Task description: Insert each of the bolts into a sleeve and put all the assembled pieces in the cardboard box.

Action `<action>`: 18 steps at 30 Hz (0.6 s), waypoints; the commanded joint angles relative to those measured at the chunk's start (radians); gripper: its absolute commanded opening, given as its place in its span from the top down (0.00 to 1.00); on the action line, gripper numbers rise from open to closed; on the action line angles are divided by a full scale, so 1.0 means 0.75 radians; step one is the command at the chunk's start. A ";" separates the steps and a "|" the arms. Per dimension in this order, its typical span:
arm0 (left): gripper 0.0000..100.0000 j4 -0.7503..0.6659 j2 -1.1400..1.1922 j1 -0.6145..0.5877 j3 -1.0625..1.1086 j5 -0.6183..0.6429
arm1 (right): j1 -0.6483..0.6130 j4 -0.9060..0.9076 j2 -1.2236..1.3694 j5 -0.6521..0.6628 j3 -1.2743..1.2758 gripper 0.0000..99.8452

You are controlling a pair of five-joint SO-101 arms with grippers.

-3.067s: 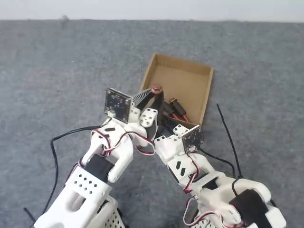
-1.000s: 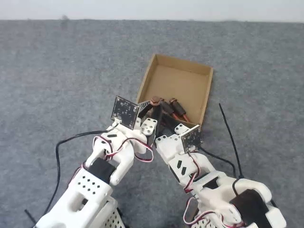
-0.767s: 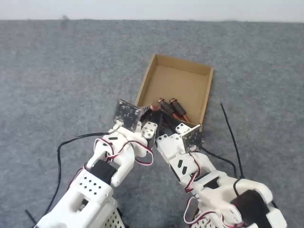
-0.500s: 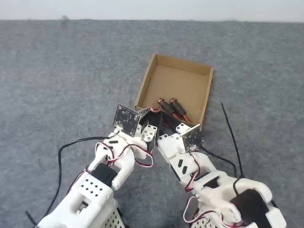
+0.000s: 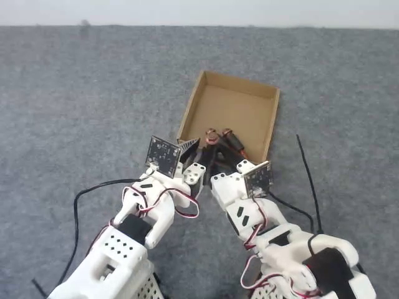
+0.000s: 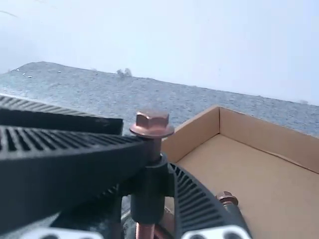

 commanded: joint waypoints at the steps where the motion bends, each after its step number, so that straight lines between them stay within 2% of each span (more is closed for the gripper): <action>1: 0.88 0.018 -0.033 -0.006 -0.007 -0.012 | 0.034 -0.007 -0.054 0.016 0.020 0.99; 14: 0.88 0.039 -0.039 0.004 -0.017 -0.043 | 0.034 -0.007 -0.052 0.016 0.016 0.99; 18: 0.88 0.266 -0.155 0.035 -0.085 -0.053 | 0.034 -0.005 -0.052 0.016 0.016 0.99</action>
